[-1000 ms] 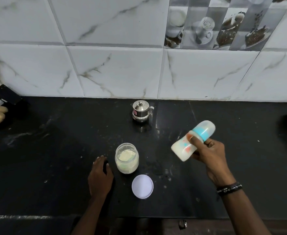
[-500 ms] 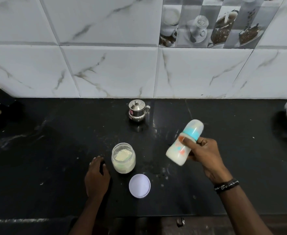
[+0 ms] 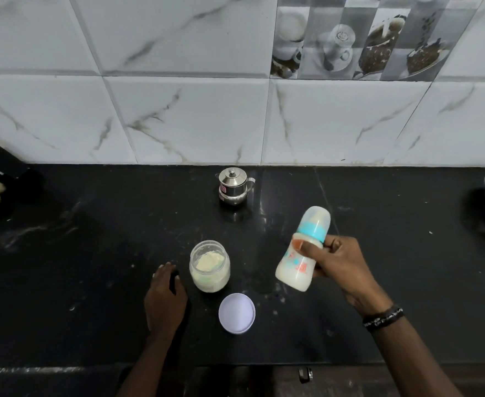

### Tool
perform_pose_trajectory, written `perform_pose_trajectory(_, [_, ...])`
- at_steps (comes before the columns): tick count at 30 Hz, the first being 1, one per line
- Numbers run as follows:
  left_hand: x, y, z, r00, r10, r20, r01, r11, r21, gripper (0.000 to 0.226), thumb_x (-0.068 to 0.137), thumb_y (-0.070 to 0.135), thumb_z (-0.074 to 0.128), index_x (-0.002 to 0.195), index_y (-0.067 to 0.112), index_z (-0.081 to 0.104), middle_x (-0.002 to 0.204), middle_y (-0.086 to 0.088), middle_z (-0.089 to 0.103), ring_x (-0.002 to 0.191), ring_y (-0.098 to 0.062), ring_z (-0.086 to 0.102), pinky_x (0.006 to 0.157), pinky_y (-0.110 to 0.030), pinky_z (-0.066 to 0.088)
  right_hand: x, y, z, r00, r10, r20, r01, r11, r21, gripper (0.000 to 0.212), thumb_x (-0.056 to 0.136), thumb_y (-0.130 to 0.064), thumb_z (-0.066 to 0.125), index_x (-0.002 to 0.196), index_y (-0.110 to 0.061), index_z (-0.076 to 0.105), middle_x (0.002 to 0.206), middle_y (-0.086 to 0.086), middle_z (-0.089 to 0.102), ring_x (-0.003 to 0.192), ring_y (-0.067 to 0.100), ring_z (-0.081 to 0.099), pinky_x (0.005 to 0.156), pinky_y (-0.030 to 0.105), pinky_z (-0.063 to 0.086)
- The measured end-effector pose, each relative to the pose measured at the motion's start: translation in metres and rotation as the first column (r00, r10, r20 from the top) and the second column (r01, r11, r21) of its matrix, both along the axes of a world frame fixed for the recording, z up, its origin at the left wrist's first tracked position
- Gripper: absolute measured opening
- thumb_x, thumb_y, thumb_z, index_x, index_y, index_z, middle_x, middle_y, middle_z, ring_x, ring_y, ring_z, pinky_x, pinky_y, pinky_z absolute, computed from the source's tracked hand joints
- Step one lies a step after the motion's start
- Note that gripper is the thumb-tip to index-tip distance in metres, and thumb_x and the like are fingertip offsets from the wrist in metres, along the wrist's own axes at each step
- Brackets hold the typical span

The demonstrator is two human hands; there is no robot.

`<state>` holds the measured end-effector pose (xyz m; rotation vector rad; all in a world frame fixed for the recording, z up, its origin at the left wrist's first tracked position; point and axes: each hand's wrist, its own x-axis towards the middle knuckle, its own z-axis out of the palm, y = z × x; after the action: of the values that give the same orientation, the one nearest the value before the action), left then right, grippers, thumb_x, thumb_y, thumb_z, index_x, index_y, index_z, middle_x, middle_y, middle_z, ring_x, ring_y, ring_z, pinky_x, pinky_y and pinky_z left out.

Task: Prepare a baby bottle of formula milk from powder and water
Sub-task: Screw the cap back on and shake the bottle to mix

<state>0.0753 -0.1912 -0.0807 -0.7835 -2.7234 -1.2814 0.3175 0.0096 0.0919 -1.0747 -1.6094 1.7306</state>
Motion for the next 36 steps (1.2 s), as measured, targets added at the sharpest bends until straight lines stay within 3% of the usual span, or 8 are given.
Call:
perform_pose_trajectory(3, [0.001,0.000,-0.001,1.000,0.002,0.002,-0.002,1.000,-0.013,0.033,0.086,-0.004,0.064,0.119,0.000,0.066,0.127,-0.018,0.065,0.125,-0.035,0.057,0.103,-0.049,0.046,0.001,0.005,-0.004,0.971,-0.220,-0.098,0.217,0.975,-0.042,0.020,0.079,-0.022,0.080,0.088,-0.005,0.074,0.082,0.007,0.078,0.073,0.017,0.076,0.056,0.027,0.060])
perform_pose_trajectory(11, [0.002,0.002,0.002,1.000,0.005,0.011,-0.005,1.000,-0.010,0.033,0.086,-0.005,0.064,0.119,-0.002,0.066,0.128,-0.020,0.064,0.125,-0.036,0.056,0.103,-0.049,0.046,0.004,0.009,-0.001,0.962,-0.257,-0.096,0.249,0.965,-0.086,0.024,0.078,-0.024,0.081,0.086,-0.003,0.072,0.079,0.007,0.078,0.071,0.018,0.076,0.053,0.025,0.057])
perform_pose_trajectory(15, [0.001,0.000,0.001,1.000,0.002,-0.006,-0.002,1.000,-0.007,0.033,0.086,-0.005,0.064,0.119,-0.002,0.065,0.127,-0.020,0.064,0.124,-0.037,0.057,0.101,-0.050,0.047,0.007,0.002,-0.003,0.999,-0.030,0.027,0.032,0.998,-0.046,0.038,0.068,-0.032,0.083,0.090,-0.003,0.075,0.084,0.010,0.078,0.078,0.022,0.077,0.057,0.028,0.060])
perform_pose_trajectory(19, [0.003,0.000,0.001,1.000,-0.001,-0.002,0.001,1.000,-0.013,0.034,0.086,-0.006,0.064,0.119,-0.003,0.065,0.127,-0.020,0.064,0.124,-0.037,0.057,0.102,-0.050,0.046,0.007,0.011,-0.002,0.964,-0.251,-0.092,0.241,0.964,-0.110,0.028,0.076,-0.026,0.081,0.088,-0.003,0.072,0.079,0.006,0.078,0.073,0.018,0.077,0.054,0.026,0.059])
perform_pose_trajectory(23, [0.002,0.001,0.001,1.000,-0.003,-0.014,0.003,1.000,-0.004,0.034,0.085,-0.007,0.065,0.118,-0.004,0.066,0.126,-0.021,0.064,0.123,-0.038,0.058,0.101,-0.051,0.047,0.009,0.010,-0.002,0.999,-0.018,0.032,0.020,0.997,-0.068,0.036,0.072,-0.030,0.082,0.095,-0.003,0.074,0.087,0.010,0.079,0.079,0.021,0.077,0.056,0.027,0.059])
perform_pose_trajectory(27, [0.003,0.002,0.003,1.000,-0.001,-0.006,0.001,1.000,-0.018,0.033,0.085,-0.006,0.065,0.118,-0.004,0.066,0.126,-0.021,0.064,0.123,-0.037,0.057,0.101,-0.050,0.047,0.008,0.016,0.002,0.966,-0.241,-0.098,0.234,0.969,-0.085,0.024,0.078,-0.023,0.080,0.089,-0.003,0.072,0.080,0.006,0.078,0.073,0.018,0.077,0.053,0.026,0.058])
perform_pose_trajectory(31, [0.002,0.000,0.002,1.000,-0.005,-0.022,0.005,1.000,-0.008,0.034,0.085,-0.006,0.066,0.118,-0.003,0.066,0.126,-0.021,0.065,0.122,-0.038,0.058,0.100,-0.050,0.047,0.006,0.004,0.000,1.000,-0.009,0.026,0.010,1.000,-0.024,0.042,0.067,-0.032,0.083,0.095,-0.002,0.074,0.085,0.008,0.079,0.079,0.021,0.077,0.057,0.028,0.060])
perform_pose_trajectory(36, [0.003,0.001,0.002,1.000,-0.002,-0.010,0.002,1.000,-0.010,0.034,0.085,-0.006,0.065,0.118,-0.002,0.066,0.126,-0.019,0.065,0.123,-0.035,0.058,0.101,-0.048,0.046,0.002,0.009,0.002,0.969,-0.229,-0.089,0.219,0.970,-0.110,0.022,0.078,-0.021,0.080,0.088,-0.003,0.072,0.078,0.006,0.078,0.072,0.018,0.076,0.053,0.026,0.058])
